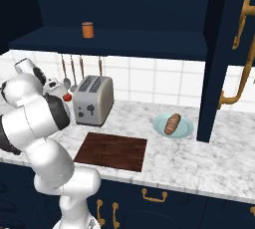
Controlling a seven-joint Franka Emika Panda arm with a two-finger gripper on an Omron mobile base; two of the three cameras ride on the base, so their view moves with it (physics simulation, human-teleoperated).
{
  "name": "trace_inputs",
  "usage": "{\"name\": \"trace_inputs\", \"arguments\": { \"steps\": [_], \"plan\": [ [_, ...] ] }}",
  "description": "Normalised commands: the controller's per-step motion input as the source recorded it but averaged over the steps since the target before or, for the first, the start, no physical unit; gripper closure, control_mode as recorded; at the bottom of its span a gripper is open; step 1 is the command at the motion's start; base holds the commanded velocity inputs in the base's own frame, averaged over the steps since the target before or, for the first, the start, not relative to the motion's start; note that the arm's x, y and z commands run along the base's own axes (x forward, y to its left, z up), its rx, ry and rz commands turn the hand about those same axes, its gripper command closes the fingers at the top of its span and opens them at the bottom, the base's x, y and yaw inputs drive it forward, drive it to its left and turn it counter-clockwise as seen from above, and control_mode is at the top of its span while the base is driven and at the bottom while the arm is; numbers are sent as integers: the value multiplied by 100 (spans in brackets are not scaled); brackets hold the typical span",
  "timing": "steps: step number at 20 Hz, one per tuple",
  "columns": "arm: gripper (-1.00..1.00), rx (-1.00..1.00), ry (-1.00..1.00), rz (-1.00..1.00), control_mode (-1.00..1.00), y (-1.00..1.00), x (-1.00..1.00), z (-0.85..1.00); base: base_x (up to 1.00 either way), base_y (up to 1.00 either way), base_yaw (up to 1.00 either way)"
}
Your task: From the different types of pastries on the counter, select a croissant and place it on the cutting board. Then retrieve a jar of jam from the cabinet and place it alongside the croissant on the cutting board.
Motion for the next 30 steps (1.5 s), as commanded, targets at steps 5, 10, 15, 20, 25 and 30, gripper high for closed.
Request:
{"name": "trace_inputs", "arguments": {
  "steps": [5,10,15,20,25,30],
  "plan": [
    [100,0,-2,0,-100,-43,-16,38,0,0,0],
    [100,0,0,0,-100,-25,4,7,0,0,0],
    [100,0,3,0,-100,-34,27,0,0,0,0],
    [100,1,3,0,-100,-47,12,0,0,0,0],
    [100,2,4,0,-100,-32,-6,-5,0,0,0],
    [100,1,0,1,-100,-25,-1,-34,0,0,0]
  ]
}}
